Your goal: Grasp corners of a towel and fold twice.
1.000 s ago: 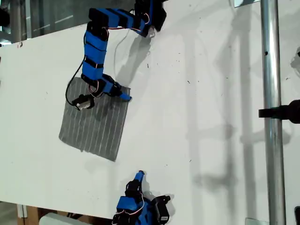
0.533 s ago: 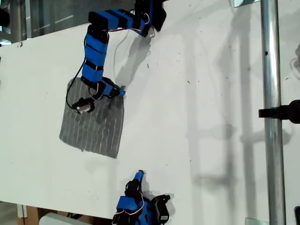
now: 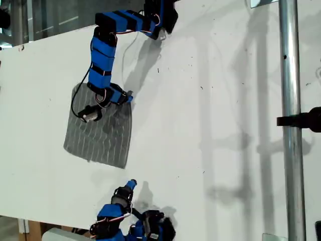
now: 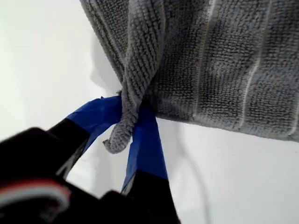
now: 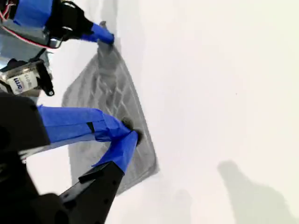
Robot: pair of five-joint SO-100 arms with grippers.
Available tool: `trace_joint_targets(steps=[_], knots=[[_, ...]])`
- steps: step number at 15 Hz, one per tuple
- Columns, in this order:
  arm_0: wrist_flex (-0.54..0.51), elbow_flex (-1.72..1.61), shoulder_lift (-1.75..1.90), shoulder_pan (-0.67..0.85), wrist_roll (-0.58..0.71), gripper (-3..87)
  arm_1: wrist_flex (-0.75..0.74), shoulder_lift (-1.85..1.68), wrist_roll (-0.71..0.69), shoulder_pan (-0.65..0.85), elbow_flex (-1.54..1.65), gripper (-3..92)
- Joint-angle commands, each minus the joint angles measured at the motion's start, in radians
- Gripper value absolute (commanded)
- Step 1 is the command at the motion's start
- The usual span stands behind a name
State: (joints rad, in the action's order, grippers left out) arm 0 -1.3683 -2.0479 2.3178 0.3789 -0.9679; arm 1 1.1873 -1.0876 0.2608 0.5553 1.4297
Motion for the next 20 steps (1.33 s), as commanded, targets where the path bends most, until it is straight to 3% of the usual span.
trace_joint_targets(steps=[1, 2, 3, 6, 9, 13, 18, 19, 20], knots=[[-0.097, 0.351, -0.29, 0.149, 0.267, -1.9, -0.017, -0.032, 0.003, -0.034, -0.015, -0.2], [-0.118, 0.456, -0.399, 0.201, 0.377, 7.3, -0.014, -0.041, 0.009, -0.046, -0.014, -0.2], [-0.114, 0.518, -0.472, 0.258, 0.457, 26.0, -0.012, -0.055, 0.017, -0.058, -0.008, -0.2], [-0.133, 0.703, -0.666, 0.414, 0.614, 34.5, -0.012, -0.114, 0.043, -0.092, 0.031, -0.2], [-0.077, 0.689, -0.825, 0.482, 0.696, 33.3, -0.006, -0.156, 0.052, -0.104, 0.052, -0.2], [0.064, 0.63, -1.028, 0.442, 0.634, 30.6, -0.006, -0.178, 0.054, -0.103, 0.06, -0.2], [0.066, 0.719, -1.281, 0.457, 0.566, 24.5, -0.002, -0.224, 0.054, -0.104, 0.066, -0.2], [0.041, 0.752, -1.302, 0.463, 0.563, 22.0, 0.0, -0.235, 0.054, -0.106, 0.069, -0.2], [0.037, 0.765, -1.312, 0.465, 0.568, 9.9, 0.0, -0.242, 0.054, -0.107, 0.072, -0.2]])
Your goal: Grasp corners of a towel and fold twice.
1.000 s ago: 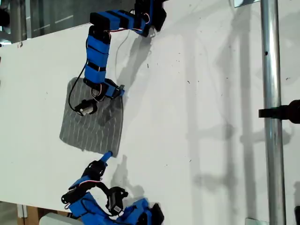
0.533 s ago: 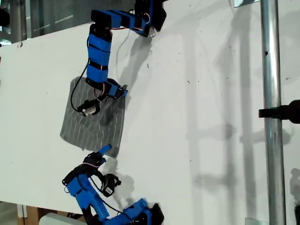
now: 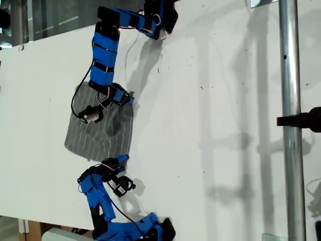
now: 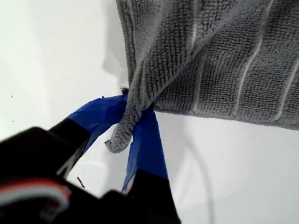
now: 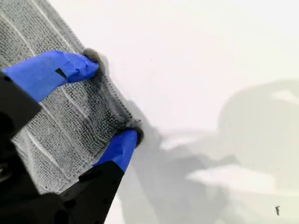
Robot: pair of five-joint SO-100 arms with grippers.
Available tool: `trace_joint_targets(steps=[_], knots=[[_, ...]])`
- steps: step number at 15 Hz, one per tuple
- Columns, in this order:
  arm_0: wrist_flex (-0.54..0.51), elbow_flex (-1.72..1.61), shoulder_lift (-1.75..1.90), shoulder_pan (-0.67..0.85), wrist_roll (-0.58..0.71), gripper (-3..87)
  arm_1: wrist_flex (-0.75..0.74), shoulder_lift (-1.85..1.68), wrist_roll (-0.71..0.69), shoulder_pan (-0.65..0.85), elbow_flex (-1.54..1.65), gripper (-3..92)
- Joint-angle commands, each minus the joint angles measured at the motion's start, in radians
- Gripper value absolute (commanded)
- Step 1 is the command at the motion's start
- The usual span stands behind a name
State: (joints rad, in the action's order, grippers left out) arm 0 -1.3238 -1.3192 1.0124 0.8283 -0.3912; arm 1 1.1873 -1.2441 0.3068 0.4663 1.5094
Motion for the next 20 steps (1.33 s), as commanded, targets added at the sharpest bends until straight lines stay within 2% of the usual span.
trace_joint_targets(steps=[1, 6, 9, 12, 14, 16, 17, 20], knots=[[-0.008, 0.041, -0.005, 0.018, -0.014, -0.8, 0.0, -0.092, 0.008, -0.015, -0.005, -0.2], [-0.051, 0.018, 0.077, 0.002, -0.017, -2.6, -0.006, -0.1, 0.008, -0.02, 0.021, -0.2], [-0.063, -0.14, 0.29, -0.072, -0.084, -2.6, 0.023, -0.169, 0.055, -0.097, 0.075, -0.2], [-0.081, -0.403, 0.624, -0.242, -0.275, -2.6, 0.095, -0.268, 0.202, -0.327, 0.098, -0.2], [-0.098, -0.555, 0.833, -0.394, -0.462, -2.6, 0.16, -0.275, 0.336, -0.503, 0.031, -0.2], [-0.075, -0.667, 0.973, -0.503, -0.614, -2.6, 0.166, -0.264, 0.394, -0.604, -0.041, -0.3], [-0.037, -0.701, 0.996, -0.515, -0.614, -2.6, 0.173, -0.267, 0.402, -0.597, -0.04, -0.3], [0.064, -0.663, 0.959, -0.359, -0.407, -2.6, 0.218, -0.327, 0.341, -0.4, 0.031, -0.3]])
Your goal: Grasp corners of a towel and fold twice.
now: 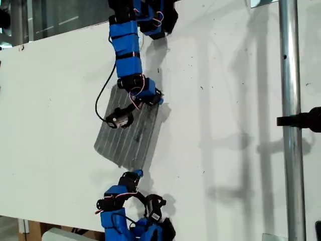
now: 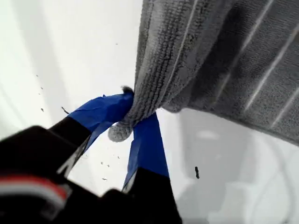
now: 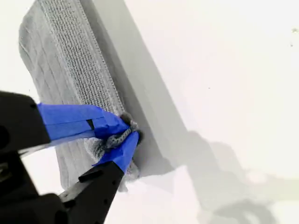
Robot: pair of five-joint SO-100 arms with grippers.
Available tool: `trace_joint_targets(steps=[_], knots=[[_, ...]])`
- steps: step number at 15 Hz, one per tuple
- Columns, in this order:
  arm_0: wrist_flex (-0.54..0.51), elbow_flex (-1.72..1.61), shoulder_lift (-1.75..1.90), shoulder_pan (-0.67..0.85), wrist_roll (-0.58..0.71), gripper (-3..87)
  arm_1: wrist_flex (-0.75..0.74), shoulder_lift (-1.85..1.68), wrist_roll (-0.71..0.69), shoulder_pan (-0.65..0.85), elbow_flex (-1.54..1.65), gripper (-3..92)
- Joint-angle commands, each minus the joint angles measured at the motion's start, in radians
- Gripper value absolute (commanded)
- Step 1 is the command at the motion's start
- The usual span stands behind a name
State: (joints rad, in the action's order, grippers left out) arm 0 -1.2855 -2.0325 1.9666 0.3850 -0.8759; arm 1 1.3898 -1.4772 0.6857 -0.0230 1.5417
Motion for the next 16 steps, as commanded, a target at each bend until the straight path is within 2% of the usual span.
trace_joint_targets(steps=[1, 6, 8, 11, 14, 16], knots=[[0.037, 0.126, -0.046, 0.156, 0.16, -2.6, 0.031, -0.107, -0.083, 0.184, 0.002, -0.3], [0.041, 0.68, -0.468, 0.417, 0.512, -2.6, 0.0, -0.155, -0.327, 0.649, -0.014, -0.3], [0.037, 0.936, -0.643, 0.46, 0.6, -2.6, -0.025, -0.213, -0.38, 0.753, -0.032, -0.3], [0.077, 1.132, -0.693, 0.479, 0.629, -2.6, -0.052, -0.36, -0.402, 0.805, -0.046, -0.3], [0.175, 0.992, -0.644, 0.468, 0.637, -2.6, -0.101, -0.449, -0.397, 0.79, 0.083, -0.3], [0.178, 0.91, -0.683, 0.459, 0.609, -2.6, -0.118, -0.405, -0.354, 0.724, 0.193, -0.3]])
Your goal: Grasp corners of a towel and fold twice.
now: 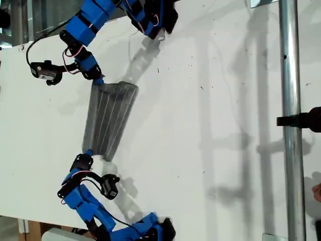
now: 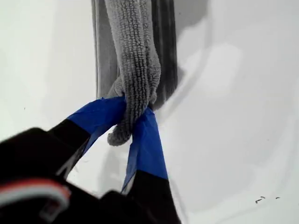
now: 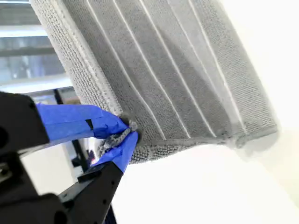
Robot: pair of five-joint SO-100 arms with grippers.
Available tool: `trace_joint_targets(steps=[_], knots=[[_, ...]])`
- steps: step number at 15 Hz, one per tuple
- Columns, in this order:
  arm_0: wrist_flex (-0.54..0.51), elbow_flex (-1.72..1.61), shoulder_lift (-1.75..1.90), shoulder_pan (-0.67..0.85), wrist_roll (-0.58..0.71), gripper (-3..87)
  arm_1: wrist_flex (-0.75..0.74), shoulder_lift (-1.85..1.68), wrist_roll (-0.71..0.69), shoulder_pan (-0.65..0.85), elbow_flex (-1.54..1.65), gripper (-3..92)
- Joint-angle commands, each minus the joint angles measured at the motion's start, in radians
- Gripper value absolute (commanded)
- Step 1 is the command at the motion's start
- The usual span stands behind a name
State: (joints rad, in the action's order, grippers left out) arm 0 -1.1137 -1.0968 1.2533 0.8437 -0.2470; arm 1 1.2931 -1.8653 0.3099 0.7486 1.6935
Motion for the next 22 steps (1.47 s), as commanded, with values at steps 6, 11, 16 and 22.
trace_joint_targets(steps=[6, 11, 16, 22], knots=[[-0.028, -0.12, -0.095, -0.015, -0.13, -2.6, -0.178, 0.192, 0.175, -0.21, 0.215, -0.3], [-0.186, 0.163, -0.181, 0.074, -0.101, -2.6, -0.103, 0.16, 0.104, 0.002, 0.052, -0.3], [-0.135, 0.164, -0.06, 0.112, -0.103, -2.6, -0.083, -0.002, 0.078, 0.268, -0.034, -0.3], [-0.112, 0.094, -0.029, 0.132, -0.066, -2.6, -0.011, -0.19, 0.086, 0.279, 0.144, -0.3]])
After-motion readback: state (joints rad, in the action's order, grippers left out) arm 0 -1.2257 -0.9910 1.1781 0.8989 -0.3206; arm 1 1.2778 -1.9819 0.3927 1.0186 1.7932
